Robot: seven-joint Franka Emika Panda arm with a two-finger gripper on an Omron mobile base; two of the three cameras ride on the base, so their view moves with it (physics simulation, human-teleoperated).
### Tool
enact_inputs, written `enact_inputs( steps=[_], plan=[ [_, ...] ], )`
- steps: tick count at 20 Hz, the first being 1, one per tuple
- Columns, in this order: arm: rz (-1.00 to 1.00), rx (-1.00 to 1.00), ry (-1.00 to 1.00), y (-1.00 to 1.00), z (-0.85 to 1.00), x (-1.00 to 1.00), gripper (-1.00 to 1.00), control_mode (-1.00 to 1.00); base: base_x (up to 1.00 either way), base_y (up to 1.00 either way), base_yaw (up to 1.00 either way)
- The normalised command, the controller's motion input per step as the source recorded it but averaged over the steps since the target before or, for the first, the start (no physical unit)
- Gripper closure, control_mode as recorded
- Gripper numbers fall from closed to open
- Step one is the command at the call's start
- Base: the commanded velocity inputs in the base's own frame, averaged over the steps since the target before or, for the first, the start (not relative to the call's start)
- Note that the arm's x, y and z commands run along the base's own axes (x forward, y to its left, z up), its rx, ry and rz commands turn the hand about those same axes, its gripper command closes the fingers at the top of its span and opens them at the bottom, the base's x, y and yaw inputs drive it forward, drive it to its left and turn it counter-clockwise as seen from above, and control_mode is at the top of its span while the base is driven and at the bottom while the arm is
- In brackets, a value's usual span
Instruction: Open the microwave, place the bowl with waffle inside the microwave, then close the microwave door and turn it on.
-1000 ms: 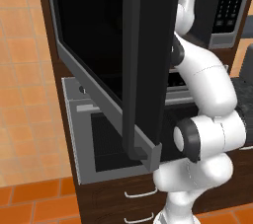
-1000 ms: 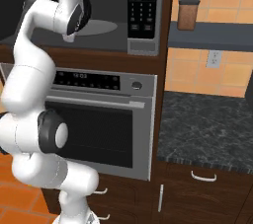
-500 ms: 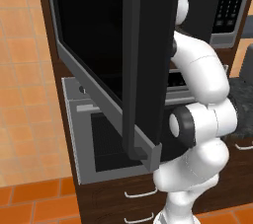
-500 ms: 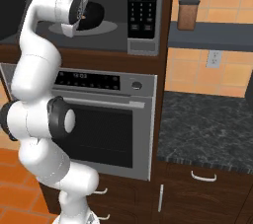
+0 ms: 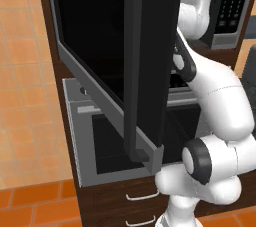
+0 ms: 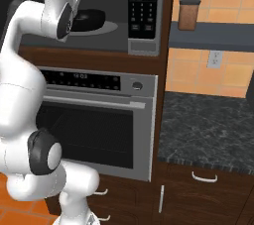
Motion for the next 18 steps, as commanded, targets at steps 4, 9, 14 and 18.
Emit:
enact_inputs(
  steps=[4,9,14,18],
  plan=[
    [0.08,-0.09,-0.01,-0.25,0.0,-1.0,-1.0,-1.0,0.0,0.0,0.0],
    [0.11,-0.13,-0.01,-0.19,0.02,-1.0,1.0,-1.0,0.0,0.0,0.0],
    [0.07,-0.08,-0.06,-0.05,0.0,-0.9,1.0,-1.0,0.0,0.0,0.0],
    [0.0,-0.01,0.01,-0.01,0.0,-0.29,1.0,-1.0,0.0,0.0,0.0]
  ],
)
